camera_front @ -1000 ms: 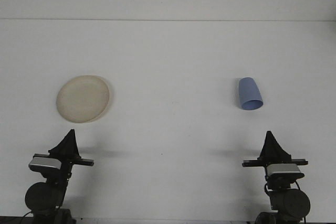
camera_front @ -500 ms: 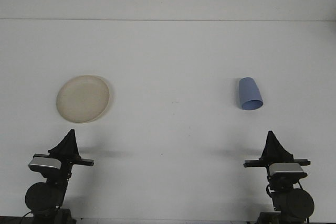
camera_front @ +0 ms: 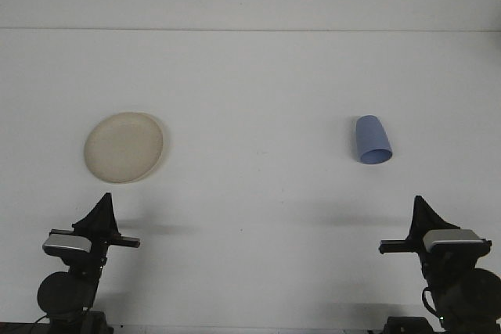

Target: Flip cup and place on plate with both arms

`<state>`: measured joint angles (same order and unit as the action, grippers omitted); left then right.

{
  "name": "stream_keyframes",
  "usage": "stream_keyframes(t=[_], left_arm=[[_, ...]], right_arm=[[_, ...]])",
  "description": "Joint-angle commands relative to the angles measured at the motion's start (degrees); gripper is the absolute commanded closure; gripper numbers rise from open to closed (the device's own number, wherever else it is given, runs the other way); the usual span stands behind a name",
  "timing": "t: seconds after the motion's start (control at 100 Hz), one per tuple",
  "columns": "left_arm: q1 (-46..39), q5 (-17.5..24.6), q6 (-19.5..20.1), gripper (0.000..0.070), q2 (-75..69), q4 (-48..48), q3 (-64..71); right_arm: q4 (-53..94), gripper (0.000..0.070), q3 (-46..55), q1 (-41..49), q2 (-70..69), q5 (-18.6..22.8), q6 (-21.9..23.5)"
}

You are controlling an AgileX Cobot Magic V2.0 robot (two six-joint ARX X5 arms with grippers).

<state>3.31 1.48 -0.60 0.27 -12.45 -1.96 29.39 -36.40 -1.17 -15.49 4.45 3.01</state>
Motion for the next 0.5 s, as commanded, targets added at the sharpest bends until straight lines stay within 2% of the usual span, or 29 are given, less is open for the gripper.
stream_keyframes(t=[0.0,0.23,0.49], left_arm=[[0.1,0.0,-0.1,0.0687,-0.1,-0.7,1.0],[0.1,0.0,-0.1,0.0687,-0.1,-0.7,1.0],[0.1,0.0,-0.1,0.0687,-0.1,-0.7,1.0]], right_arm=[[4.5,0.0700,-4.0,0.0,-3.5,0.0,0.0],[20.0,0.0700,-14.3,0.0,-15.2,0.0,0.0],[22.5,0.0700,-15.3,0.0,-18.1,0.0,0.0]])
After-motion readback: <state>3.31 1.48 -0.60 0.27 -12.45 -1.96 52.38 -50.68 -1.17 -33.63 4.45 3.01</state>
